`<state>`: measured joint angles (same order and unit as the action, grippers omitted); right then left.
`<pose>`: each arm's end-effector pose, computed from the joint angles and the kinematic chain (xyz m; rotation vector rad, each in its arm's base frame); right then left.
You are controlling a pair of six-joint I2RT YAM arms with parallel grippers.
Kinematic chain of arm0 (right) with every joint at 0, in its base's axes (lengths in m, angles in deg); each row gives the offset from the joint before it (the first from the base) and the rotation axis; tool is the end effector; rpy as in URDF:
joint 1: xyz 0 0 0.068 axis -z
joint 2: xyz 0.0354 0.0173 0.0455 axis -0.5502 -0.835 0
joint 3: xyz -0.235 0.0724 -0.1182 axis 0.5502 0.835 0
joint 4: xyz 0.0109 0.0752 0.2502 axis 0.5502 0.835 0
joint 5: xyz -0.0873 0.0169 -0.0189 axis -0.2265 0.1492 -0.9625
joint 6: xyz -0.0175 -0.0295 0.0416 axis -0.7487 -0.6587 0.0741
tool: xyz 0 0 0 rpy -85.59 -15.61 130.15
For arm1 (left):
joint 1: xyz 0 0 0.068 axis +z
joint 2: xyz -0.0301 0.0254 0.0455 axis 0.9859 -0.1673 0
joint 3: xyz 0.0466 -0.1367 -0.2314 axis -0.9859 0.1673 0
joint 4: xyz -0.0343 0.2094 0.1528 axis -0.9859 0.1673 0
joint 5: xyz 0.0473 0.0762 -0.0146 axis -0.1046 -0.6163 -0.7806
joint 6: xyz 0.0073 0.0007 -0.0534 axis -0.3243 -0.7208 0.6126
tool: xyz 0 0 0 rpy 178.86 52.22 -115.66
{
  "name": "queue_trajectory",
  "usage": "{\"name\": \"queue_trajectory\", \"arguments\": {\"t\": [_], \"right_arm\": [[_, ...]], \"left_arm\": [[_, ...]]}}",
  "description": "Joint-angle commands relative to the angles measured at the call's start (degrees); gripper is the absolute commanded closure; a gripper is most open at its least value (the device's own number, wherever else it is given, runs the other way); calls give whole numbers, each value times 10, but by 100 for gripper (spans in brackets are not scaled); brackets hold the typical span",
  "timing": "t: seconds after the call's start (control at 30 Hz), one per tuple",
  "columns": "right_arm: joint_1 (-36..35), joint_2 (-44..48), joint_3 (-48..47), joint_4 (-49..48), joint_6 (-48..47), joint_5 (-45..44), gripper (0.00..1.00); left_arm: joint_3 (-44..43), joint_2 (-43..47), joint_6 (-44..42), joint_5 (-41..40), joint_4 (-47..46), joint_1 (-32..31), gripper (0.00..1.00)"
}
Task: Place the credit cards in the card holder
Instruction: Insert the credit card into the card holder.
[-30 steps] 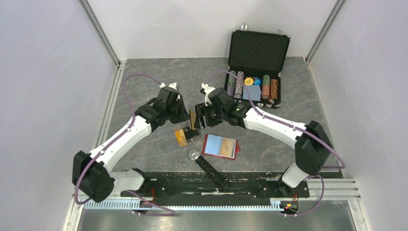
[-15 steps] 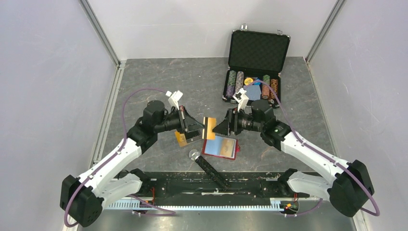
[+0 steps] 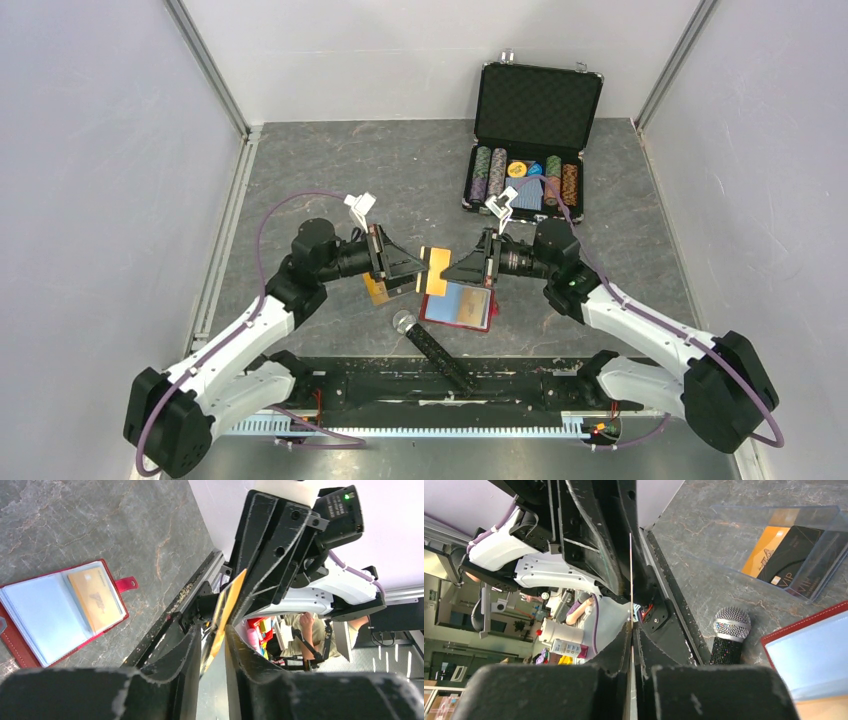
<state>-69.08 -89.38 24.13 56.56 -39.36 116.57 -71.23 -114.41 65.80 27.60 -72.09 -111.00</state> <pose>0.1820 0.1603 0.2679 -0.4128 1.9269 1.6727 0.1717 -0.1276 0.2816 0.1427 2.0254 -1.6256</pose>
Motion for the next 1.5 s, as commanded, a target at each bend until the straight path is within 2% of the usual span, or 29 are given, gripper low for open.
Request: {"name": "queue_trajectory", "arguments": {"t": [0.0,0.07,0.13,0.17,0.27,0.37,0.57,0.7,0.83,1.23,1.33,1.47], "right_arm": [[-6,13,8,-35,2,-1,100],[-6,16,8,-2,-15,-14,100],[-4,17,10,18,-23,-25,100],[-1,17,10,29,-27,-30,100],[5,16,3,92,-55,-55,100],[14,16,-1,147,-75,-81,100],[45,10,5,262,-119,-138,100],[72,-7,30,276,-131,-130,100],[80,-29,40,274,-139,-123,100],[81,-86,37,259,-142,-96,100],[84,-94,37,259,-137,-90,100],[89,-111,39,259,-137,-76,100]], "left_arm": [[-4,-15,-4,9,4,-8,67],[-14,-21,-24,-9,43,-7,65],[-23,-29,-44,-32,83,-7,44],[-28,-32,-57,-47,114,-8,39],[-45,-45,-85,-86,171,-7,36],[-73,-71,-106,-126,230,-13,40],[-132,-159,-146,-191,313,-55,62],[-165,-233,-172,-248,355,-90,74],[-194,-299,-199,-301,395,-101,80],[-303,-429,-246,-433,485,-98,86],[-324,-456,-249,-421,499,-99,86],[-303,-441,-233,-394,470,-106,84]]}}
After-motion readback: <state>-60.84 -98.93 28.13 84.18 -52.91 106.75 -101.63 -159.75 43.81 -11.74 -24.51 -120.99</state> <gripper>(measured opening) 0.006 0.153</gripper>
